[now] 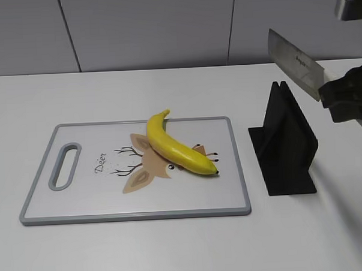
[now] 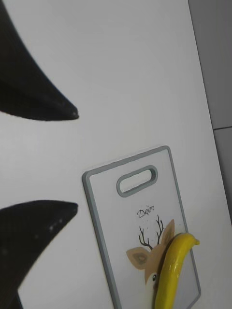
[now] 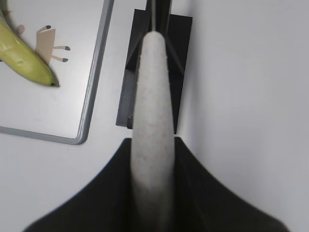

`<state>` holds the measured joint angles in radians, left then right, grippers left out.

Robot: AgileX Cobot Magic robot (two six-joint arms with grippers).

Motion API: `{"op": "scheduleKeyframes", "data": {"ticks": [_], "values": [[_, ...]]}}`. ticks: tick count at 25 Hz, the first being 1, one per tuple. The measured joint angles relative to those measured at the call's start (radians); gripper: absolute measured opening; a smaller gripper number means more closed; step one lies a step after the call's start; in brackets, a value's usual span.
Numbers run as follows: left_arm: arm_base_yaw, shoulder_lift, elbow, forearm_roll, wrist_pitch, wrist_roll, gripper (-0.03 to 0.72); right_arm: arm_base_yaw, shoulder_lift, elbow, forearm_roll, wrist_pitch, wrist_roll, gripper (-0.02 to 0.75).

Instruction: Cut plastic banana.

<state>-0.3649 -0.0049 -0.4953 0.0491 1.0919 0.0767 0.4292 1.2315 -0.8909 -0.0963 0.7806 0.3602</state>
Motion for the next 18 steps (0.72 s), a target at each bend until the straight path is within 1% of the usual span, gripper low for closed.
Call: {"op": "scheduleKeyframes", "data": {"ticks": [6,8,10,11,12,15,16,18], "values": [[0.001,0.0,0.0,0.004,-0.005,0.003,0.52,0.0,0.002,0.0,0.002,-0.005,0.004,0.175],[0.021,0.0,0.0,0.002,-0.006,0.003,0.52,0.002,0.002,0.0,0.007,-0.005,0.031,0.176],[0.067,0.0,0.0,0.002,-0.006,0.003,0.52,0.015,0.003,0.0,-0.001,-0.004,0.053,0.176],[0.102,0.0,0.0,0.002,-0.006,0.003,0.52,0.033,0.004,0.0,-0.016,-0.004,0.076,0.176],[0.14,0.0,0.0,0.002,-0.006,0.003,0.52,0.057,0.004,0.0,-0.04,-0.004,0.109,0.176],[0.246,0.0,0.0,0.002,-0.006,0.003,0.52,0.12,0.01,0.0,-0.164,0.018,0.254,0.176],[0.277,0.0,0.0,0.002,-0.006,0.003,0.52,0.134,0.016,0.0,-0.192,0.025,0.286,0.176],[0.324,0.0,0.0,0.002,-0.006,0.003,0.52,0.155,0.03,0.0,-0.213,0.034,0.331,0.176]]}}
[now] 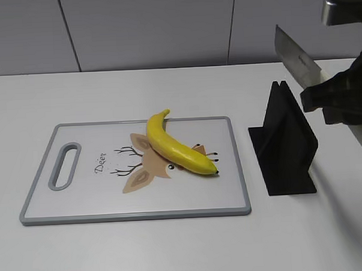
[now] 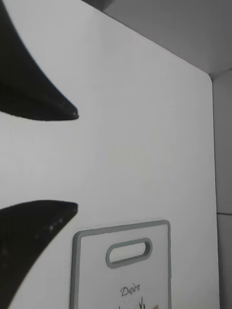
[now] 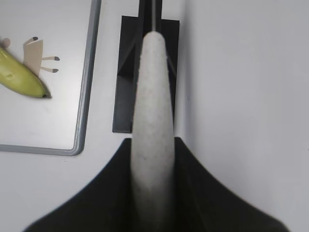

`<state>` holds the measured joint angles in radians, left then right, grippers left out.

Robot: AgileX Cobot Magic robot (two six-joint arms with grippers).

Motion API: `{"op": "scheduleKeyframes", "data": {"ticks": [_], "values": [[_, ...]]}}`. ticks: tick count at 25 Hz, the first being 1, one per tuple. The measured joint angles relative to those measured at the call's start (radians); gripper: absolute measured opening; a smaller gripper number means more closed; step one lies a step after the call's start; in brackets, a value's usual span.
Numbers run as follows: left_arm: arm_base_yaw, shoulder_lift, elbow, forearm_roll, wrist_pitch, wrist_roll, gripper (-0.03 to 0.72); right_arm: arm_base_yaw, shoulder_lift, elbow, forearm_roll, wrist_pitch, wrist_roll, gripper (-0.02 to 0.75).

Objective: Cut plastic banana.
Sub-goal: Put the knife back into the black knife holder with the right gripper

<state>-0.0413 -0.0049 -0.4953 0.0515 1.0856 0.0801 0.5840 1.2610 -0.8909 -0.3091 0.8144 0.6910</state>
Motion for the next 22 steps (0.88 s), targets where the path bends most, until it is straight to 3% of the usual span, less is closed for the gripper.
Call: {"op": "scheduleKeyframes", "data": {"ticks": [5,22], "values": [[0.058,0.0,0.0,0.0,0.0,0.0,0.519,0.025,0.051,0.0,-0.021,-0.011,0.066,0.176],[0.062,0.0,0.0,0.0,0.0,0.0,0.519,0.026,0.091,0.076,-0.07,-0.106,0.189,0.176]]}}
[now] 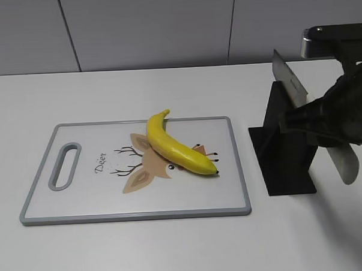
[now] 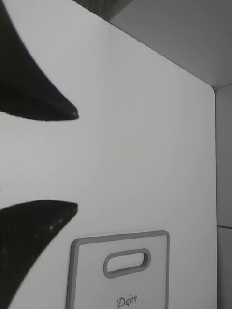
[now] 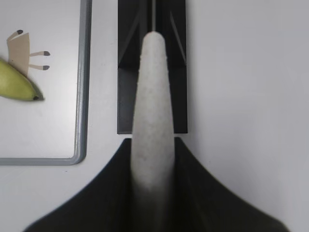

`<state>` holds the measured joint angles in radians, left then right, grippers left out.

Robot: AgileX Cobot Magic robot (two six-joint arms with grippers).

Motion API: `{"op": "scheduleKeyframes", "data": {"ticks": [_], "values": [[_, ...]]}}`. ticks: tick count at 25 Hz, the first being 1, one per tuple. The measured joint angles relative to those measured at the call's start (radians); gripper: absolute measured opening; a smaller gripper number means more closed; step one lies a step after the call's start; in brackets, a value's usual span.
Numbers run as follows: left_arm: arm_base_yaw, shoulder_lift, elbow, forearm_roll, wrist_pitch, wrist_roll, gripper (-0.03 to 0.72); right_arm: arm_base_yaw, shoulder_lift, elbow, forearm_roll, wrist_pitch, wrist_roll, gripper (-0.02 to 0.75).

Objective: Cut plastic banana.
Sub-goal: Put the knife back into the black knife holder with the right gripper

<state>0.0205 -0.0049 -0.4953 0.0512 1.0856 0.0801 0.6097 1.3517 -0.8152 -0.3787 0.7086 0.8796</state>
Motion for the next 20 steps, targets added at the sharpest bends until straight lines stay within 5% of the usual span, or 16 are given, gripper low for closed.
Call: {"op": "scheduleKeyframes", "data": {"ticks": [20], "values": [[0.0,0.0,0.0,-0.001,-0.001,0.0,0.495,0.0,0.095,0.002,-0.025,-0.01,0.007,0.176]]}}
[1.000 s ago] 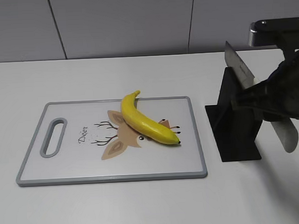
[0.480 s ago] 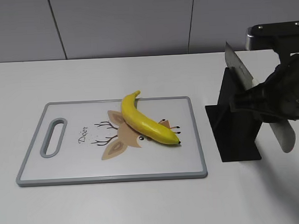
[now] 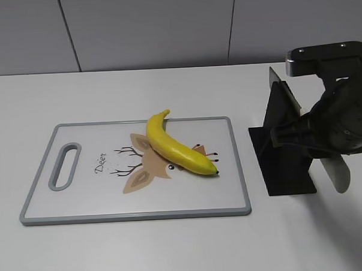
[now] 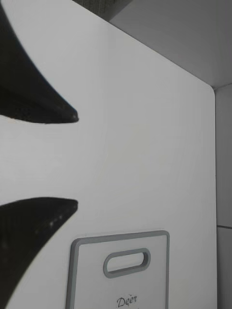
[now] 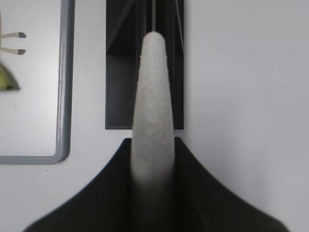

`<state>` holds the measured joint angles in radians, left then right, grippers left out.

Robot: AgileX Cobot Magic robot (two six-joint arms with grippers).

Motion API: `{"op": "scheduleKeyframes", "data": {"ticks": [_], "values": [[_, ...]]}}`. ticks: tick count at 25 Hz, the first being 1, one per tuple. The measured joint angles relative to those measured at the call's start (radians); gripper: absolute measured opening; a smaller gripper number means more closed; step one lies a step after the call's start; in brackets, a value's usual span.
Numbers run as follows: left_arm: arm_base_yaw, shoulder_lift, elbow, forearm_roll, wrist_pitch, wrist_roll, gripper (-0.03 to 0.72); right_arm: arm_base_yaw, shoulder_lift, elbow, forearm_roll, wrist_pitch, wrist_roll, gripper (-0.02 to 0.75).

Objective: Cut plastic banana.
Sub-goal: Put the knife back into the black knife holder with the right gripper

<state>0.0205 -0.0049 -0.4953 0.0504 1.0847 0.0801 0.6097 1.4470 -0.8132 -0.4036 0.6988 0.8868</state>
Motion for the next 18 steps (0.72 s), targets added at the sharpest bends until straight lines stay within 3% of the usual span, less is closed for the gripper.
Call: {"op": "scheduleKeyframes", "data": {"ticks": [4,9,15,18], "values": [[0.0,0.0,0.0,0.0,0.0,0.0,0.471,0.0,0.0,0.0,0.0,-0.001,0.0,0.183],[0.0,0.0,0.0,0.0,0.0,0.0,0.453,0.0,0.0,0.0,-0.012,-0.008,0.0,0.323],[0.0,0.0,0.0,0.0,0.0,0.0,0.449,0.0,0.0,0.0,-0.013,-0.01,0.0,0.398],[0.0,0.0,0.0,0.0,0.0,0.0,0.449,0.0,-0.008,-0.001,-0.017,-0.026,0.0,0.497]]}}
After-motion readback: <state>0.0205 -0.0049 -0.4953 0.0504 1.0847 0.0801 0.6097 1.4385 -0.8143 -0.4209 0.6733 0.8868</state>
